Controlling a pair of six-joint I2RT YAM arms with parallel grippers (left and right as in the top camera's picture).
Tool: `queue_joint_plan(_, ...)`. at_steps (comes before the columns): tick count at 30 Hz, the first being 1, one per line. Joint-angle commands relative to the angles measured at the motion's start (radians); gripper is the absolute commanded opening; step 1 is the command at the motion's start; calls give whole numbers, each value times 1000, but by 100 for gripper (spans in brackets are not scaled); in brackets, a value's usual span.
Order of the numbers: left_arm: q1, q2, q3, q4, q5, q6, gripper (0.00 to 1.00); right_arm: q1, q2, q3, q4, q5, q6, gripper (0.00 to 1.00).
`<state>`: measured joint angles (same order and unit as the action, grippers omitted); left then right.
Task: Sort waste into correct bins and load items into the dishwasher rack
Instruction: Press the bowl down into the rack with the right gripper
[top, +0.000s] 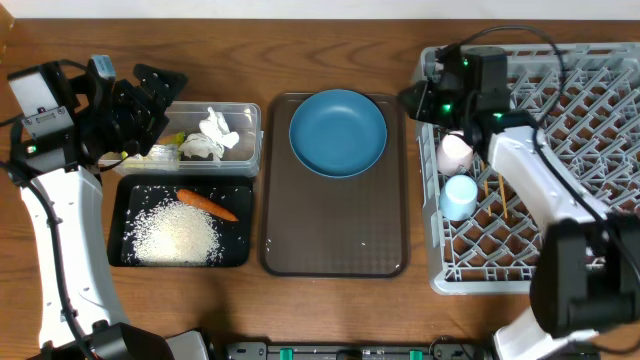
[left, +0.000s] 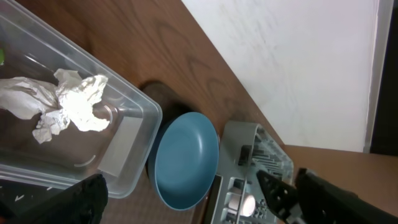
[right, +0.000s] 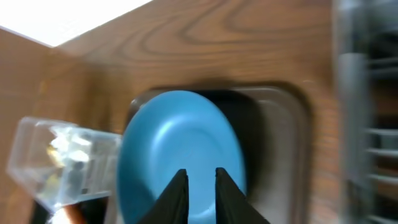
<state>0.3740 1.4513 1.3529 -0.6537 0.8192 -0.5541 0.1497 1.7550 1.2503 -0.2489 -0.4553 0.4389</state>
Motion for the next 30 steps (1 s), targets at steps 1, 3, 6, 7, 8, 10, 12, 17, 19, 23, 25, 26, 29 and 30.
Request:
queue_joint_plan(1, 3, 0, -3, -1, -2, -5, 99, -1, -107, 25, -74, 215, -134, 15)
queue_joint_plan(3, 3, 0, -3, -1, -2, -5, 98, -2, -158, 37, -146, 318, -164, 13)
queue_joint_plan(6, 3, 0, -3, -1, -2, -5, 98, -13, -230, 45, -250, 476, -182, 8)
queue_joint_plan(7, 3, 0, -3, -1, -2, -5, 98, -22, -248, 45, -277, 515, -197, 6)
queue_joint_plan(8, 3, 0, -3, -1, -2, -5, 98, -32, -261, 45, -303, 544, -211, 4)
queue_joint_plan(10, 3, 0, -3, -1, -2, -5, 98, -57, -267, 45, -342, 572, -228, 1)
queue_joint_plan(12, 3, 0, -3, -1, -2, -5, 98, -83, -259, 44, -369, 571, -253, 1)
queue_joint_plan(17, 3, 0, -3, -1, -2, -5, 98, -131, -212, 44, -398, 573, -313, 1)
queue_joint_plan(19, 3, 0, -3, -1, -2, -5, 98, -150, -193, 44, -399, 576, -322, 1)
queue_joint_plan(23, 3, 0, -3, -1, -2, -5, 98, -184, -155, 44, -407, 583, -322, 1)
queue_joint_plan(25, 3, 0, -3, -1, -2, -5, 98, -199, -134, 44, -414, 583, -325, 1)
queue_joint_plan(26, 3, 0, -3, -1, -2, -5, 98, -208, -124, 44, -415, 583, -325, 1)
queue_joint_plan(29, 3, 0, -3, -1, -2, -5, 98, -230, -105, 44, -415, 583, -325, 1)
queue_joint_plan(30, 3, 0, -3, -1, -2, -5, 98, -238, -101, 44, -414, 583, -325, 2)
